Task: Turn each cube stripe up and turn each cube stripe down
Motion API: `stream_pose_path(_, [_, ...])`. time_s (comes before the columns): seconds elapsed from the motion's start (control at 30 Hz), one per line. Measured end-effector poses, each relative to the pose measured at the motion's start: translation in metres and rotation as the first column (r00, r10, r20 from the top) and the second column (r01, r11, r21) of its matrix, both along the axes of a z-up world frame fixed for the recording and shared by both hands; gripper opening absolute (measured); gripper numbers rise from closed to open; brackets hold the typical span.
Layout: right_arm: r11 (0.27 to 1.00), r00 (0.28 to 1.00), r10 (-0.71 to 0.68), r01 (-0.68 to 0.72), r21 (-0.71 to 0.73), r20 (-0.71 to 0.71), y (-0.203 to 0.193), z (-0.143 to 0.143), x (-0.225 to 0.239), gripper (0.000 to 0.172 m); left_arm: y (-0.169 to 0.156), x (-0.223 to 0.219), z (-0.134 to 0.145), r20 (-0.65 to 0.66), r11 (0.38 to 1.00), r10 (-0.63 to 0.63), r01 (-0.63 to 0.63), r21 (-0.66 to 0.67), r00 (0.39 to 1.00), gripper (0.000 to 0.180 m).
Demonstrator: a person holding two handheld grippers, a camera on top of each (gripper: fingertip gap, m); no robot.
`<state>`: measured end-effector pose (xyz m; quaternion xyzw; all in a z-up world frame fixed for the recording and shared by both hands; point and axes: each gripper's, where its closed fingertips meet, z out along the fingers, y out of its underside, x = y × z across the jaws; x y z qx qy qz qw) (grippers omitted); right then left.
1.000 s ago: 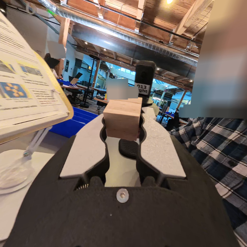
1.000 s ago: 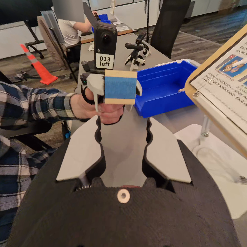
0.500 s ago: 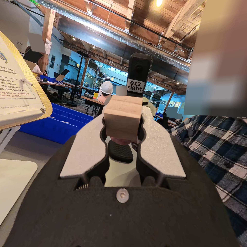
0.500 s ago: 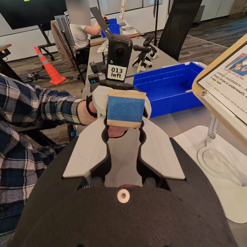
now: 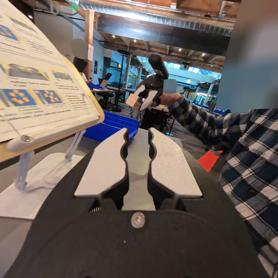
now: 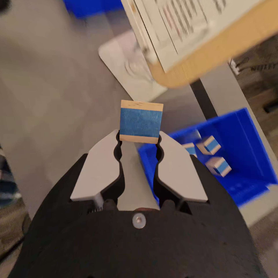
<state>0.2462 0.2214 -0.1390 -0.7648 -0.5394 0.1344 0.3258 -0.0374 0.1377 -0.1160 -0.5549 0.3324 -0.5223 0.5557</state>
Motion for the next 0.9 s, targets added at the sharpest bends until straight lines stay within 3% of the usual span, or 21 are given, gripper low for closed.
stream_pose_path(0.2, [0.987,0.921,0.144,-0.106,-0.124,0.361,0.043,-0.071,0.087,0.045,-0.001,-0.006,-0.015,-0.054,1.0,0.027,-0.027,-0.002,0.998,0.022])
stream_pose_path(0.53, [0.936,0.815,0.305,-0.162,-0.313,0.493,0.069,-0.172,0.104,0.045,-0.006,-0.009,-0.036,-0.122,0.999,0.035,-0.04,-0.035,0.992,0.022])
stream_pose_path(0.73, [0.918,0.793,0.339,-0.161,-0.363,0.507,0.074,-0.198,0.109,0.048,-0.005,-0.013,-0.042,-0.139,0.997,0.045,-0.052,-0.048,0.989,0.022])
stream_pose_path(0.77, [0.92,0.792,0.331,-0.151,-0.361,0.513,0.075,-0.198,0.109,0.062,-0.005,-0.014,-0.042,-0.142,0.997,0.046,-0.053,-0.048,0.989,0.023])
stream_pose_path(0.9, [0.939,0.802,0.3,-0.151,-0.31,0.516,0.076,-0.181,0.107,0.063,-0.002,-0.021,-0.041,-0.175,0.996,0.082,-0.088,-0.028,0.981,0.026])
